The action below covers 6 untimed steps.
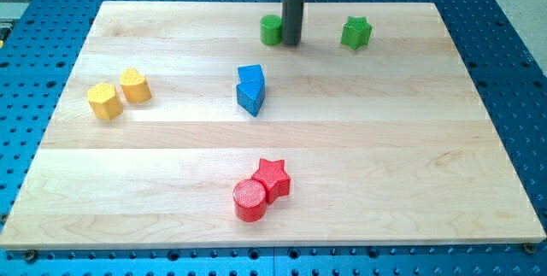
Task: Keep blue blocks and green blocks diagonal to each other
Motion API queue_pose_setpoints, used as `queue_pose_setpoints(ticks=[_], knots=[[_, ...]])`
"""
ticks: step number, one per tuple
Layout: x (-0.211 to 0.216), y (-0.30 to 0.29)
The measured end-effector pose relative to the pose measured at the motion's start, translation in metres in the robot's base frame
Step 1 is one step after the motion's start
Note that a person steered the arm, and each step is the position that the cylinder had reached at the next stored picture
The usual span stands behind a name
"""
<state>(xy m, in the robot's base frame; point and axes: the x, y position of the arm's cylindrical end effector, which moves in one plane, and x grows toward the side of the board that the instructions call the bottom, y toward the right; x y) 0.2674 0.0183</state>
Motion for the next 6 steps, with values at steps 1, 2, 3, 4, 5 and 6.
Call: queue_pose_setpoints(ticks=[1, 2, 3, 4, 5, 6], knots=[[-0.006, -0.089], [-0.015, -0.084], [-0.022, -0.099], [-0.03, -0.147], [-0.045, -0.16], [-0.056, -0.165]])
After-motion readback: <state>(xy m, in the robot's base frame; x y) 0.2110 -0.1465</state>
